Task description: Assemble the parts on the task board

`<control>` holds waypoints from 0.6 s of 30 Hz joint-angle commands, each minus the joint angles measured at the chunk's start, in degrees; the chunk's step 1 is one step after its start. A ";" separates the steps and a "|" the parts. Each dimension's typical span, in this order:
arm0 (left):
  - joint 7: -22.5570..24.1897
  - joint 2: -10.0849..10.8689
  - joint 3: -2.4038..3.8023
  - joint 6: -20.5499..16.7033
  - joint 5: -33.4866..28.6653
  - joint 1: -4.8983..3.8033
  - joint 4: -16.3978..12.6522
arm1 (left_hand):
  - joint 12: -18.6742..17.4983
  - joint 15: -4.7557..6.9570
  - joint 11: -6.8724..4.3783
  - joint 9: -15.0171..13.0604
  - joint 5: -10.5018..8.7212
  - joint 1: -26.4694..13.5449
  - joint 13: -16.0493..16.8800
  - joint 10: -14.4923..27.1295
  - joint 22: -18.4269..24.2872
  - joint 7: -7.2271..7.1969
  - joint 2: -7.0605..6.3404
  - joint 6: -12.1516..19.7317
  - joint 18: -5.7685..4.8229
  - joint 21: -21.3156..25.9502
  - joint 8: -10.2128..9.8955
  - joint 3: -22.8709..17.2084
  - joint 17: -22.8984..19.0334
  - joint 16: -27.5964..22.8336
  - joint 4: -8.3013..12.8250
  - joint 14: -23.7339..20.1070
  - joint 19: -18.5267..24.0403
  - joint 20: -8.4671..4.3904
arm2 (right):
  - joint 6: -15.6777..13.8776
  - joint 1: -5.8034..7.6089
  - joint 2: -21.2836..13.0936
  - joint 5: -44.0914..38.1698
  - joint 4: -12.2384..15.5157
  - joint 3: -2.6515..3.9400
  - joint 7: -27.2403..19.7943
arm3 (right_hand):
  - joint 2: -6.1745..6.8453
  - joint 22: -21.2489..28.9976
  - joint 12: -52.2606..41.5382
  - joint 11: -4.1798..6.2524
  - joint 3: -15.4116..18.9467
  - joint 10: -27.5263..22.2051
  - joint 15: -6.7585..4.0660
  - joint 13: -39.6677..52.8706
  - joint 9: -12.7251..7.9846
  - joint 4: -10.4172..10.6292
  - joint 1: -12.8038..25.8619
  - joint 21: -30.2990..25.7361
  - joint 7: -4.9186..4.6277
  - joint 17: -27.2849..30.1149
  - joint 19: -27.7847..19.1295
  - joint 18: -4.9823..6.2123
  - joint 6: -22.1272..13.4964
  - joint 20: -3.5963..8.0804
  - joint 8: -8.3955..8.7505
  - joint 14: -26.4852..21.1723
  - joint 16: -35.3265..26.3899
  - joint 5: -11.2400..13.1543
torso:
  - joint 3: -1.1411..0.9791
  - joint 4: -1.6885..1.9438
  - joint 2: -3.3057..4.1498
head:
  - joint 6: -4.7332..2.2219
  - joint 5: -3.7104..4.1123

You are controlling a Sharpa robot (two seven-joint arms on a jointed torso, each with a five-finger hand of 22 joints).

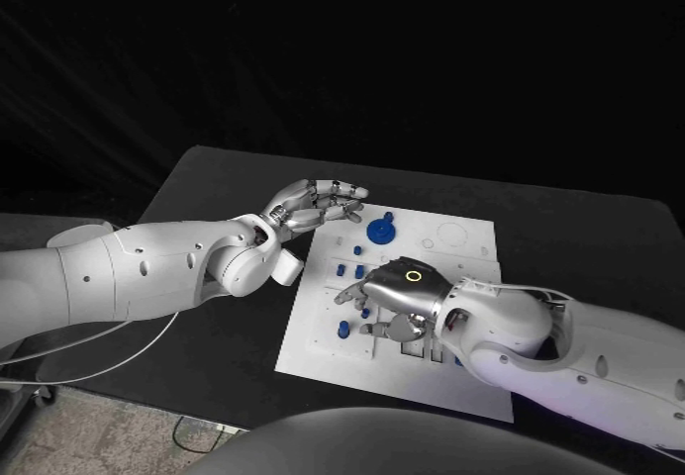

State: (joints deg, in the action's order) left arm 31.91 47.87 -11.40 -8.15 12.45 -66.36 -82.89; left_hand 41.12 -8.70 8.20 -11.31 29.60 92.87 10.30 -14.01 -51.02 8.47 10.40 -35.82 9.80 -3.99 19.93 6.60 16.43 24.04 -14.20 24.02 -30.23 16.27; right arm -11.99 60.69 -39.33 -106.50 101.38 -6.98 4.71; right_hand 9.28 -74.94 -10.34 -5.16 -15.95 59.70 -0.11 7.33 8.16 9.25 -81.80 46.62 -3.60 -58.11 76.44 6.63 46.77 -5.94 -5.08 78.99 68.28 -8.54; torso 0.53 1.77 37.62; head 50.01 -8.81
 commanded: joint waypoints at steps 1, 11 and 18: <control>0.58 -0.19 0.03 0.90 -0.30 -0.01 0.04 | 0.05 -0.42 0.56 0.10 0.25 0.13 -0.10 0.06 0.09 0.23 0.33 0.08 -0.05 -0.16 0.18 -0.40 -0.07 0.21 0.09 0.13 -0.50 0.00 | -2.11 2.34 -2.42 6.85 1.95 0.19 2.46 | -0.17 -4.96 -0.37 0.04 0.37 -0.60 0.05 0.16 0.06 -0.05 0.30 -0.72 -0.09 0.44 -0.24 0.85 0.54 0.07 -0.42 -0.38 -0.45 0.50 | 0.00 -0.10 -0.12 | -0.01 0.61; 0.50 -0.81 -0.21 0.84 -0.31 0.06 0.54 | 0.04 -0.43 0.57 0.10 0.25 0.13 -0.11 0.07 0.09 0.23 0.34 0.09 -0.05 -0.16 0.18 -0.42 -0.07 0.21 0.10 0.13 -0.49 0.00 | 4.16 10.09 -13.53 35.49 5.89 0.21 3.47 | -2.37 -4.81 -6.03 0.63 -1.00 2.23 0.21 2.79 0.89 -1.76 -3.16 -2.06 -4.44 0.92 -0.54 1.12 5.46 -0.37 -2.93 -0.87 -0.57 -2.35 | 0.27 -0.20 -1.03 | -0.01 2.01; 0.54 -0.97 -0.65 0.79 -0.37 0.19 0.80 | 0.04 -0.43 0.57 0.10 0.25 0.13 -0.11 0.07 0.09 0.23 0.34 0.09 -0.05 -0.16 0.18 -0.42 -0.07 0.21 0.10 0.13 -0.49 0.00 | 8.23 11.25 -19.45 42.97 5.17 -0.73 8.73 | -3.66 -3.63 -55.06 2.97 5.40 8.67 -1.95 47.72 4.34 0.68 3.50 -6.97 -1.65 2.13 -1.52 1.56 11.06 1.56 -8.77 -1.06 -1.60 -1.46 | 0.26 -0.46 -1.51 | -0.01 2.55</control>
State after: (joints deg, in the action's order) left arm 31.93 47.07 -12.06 -8.16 12.35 -66.19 -82.11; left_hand 41.12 -8.70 8.41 -11.26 29.60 92.87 10.25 -13.80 -51.02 8.47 10.40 -35.82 9.81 -3.99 19.93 6.44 16.44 24.04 -14.04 24.02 -30.23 16.27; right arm -8.30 71.93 -58.58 -71.07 106.73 -7.65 9.15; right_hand 5.49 -74.92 -60.00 -2.10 -11.32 67.66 -2.15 49.93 12.32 9.50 -79.39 39.43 -5.14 -55.31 74.45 7.54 58.12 -4.48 -13.65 77.50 66.13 -10.19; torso 0.79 1.44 36.38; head 50.01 -6.50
